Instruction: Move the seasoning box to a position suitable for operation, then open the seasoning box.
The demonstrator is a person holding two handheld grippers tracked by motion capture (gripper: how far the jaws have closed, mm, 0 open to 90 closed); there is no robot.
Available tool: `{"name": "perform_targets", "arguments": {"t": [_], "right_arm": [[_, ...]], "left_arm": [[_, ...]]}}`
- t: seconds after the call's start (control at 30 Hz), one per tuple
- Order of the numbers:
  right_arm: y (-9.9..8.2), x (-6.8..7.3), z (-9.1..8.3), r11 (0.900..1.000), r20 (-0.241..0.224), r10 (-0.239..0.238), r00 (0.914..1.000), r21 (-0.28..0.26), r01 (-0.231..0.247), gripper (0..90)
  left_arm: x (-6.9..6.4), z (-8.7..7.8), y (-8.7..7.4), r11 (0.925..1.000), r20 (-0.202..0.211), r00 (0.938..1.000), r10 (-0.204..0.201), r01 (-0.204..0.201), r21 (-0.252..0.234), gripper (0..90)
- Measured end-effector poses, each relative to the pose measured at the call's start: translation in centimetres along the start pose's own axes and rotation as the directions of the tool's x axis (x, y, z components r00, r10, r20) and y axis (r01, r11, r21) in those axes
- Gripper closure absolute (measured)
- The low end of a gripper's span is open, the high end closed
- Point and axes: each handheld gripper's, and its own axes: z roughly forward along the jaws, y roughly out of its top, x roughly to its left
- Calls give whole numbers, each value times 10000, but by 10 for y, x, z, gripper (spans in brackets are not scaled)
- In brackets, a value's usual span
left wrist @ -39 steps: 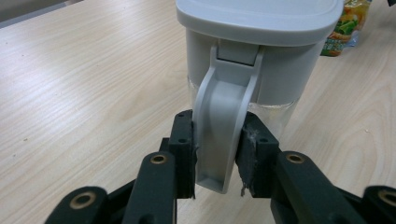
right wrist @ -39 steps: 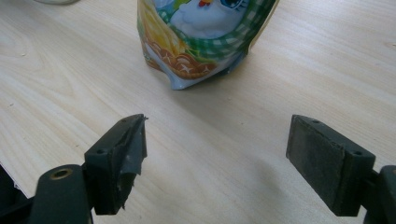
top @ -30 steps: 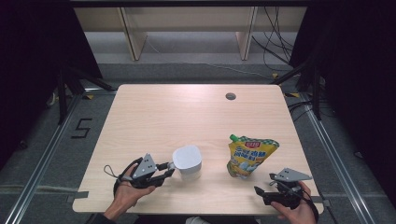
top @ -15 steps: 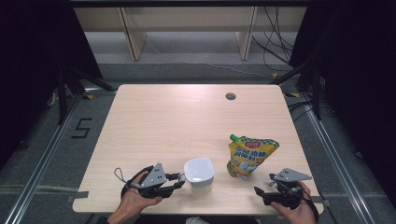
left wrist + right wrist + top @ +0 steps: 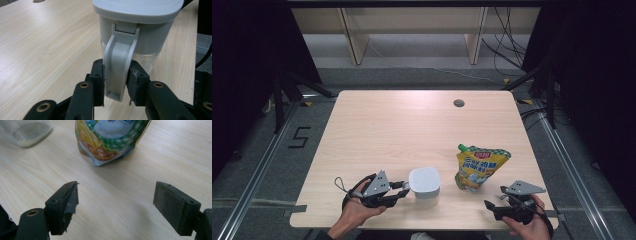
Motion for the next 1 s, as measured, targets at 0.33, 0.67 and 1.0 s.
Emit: {"name": "perform_targets", "arguments": {"t": [0.33,0.67,1.0], "right_arm": [[-2,-2,0,9998,-37,192,9998,48,-192,211],[-3,0,1,9993,-117,312,9994,195,-309,211],[-3,0,-2,9997,-75,218,9997,113,-218,201]], "left_arm": [[2,3,2,9997,-261,9993,-249,249,13,686],[1,-11,8,9988,-180,9986,-493,493,-34,379],[-1,-22,12,9955,271,9952,-943,941,87,392]]}}
